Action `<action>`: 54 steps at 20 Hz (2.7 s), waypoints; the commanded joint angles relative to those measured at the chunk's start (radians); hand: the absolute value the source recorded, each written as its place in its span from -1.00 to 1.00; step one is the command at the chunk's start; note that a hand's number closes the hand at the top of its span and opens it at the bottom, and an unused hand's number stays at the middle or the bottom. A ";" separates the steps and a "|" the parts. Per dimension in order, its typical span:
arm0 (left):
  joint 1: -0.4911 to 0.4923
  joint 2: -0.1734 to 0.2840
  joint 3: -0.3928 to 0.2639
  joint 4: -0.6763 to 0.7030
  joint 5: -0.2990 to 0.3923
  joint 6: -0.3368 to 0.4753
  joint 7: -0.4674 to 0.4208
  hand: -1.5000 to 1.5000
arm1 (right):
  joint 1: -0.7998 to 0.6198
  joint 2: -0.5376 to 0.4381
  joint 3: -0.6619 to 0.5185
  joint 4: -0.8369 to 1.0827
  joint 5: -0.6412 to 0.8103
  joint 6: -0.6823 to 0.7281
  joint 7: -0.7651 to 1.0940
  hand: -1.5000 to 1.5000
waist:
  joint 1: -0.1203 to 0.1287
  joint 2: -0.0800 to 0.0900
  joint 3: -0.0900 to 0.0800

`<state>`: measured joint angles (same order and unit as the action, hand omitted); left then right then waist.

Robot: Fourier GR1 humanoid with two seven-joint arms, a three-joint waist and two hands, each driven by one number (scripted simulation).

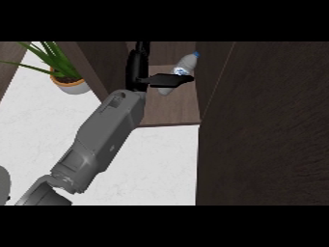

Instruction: Pick up the bottled water, place it into the cabinet and close the cabinet

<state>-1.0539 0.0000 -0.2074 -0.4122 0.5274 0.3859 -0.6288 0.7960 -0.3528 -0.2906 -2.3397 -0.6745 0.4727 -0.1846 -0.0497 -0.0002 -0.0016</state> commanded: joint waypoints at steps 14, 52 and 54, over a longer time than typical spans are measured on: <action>0.582 0.000 -0.397 -0.716 0.087 0.147 0.050 -1.00 | 0.042 0.017 -0.040 -0.164 -0.044 -0.076 0.073 -1.00 | 0.063 -0.012 0.000; 1.321 0.752 -0.151 -1.468 0.262 -0.216 0.029 -1.00 | 0.060 -0.133 0.279 -0.341 0.175 0.217 0.116 1.00 | 0.056 -0.022 -0.009; 1.334 0.782 -0.111 -1.472 0.291 -0.241 0.033 -1.00 | 0.014 -0.132 0.310 -0.327 0.204 0.213 0.123 1.00 | 0.064 -0.022 -0.010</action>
<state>0.2424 0.7325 -0.3817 -1.8659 0.7777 0.1723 -0.5962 0.8073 -0.4699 0.0109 -2.3739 -0.6205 0.7247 -0.1389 0.0060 -0.0194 -0.0095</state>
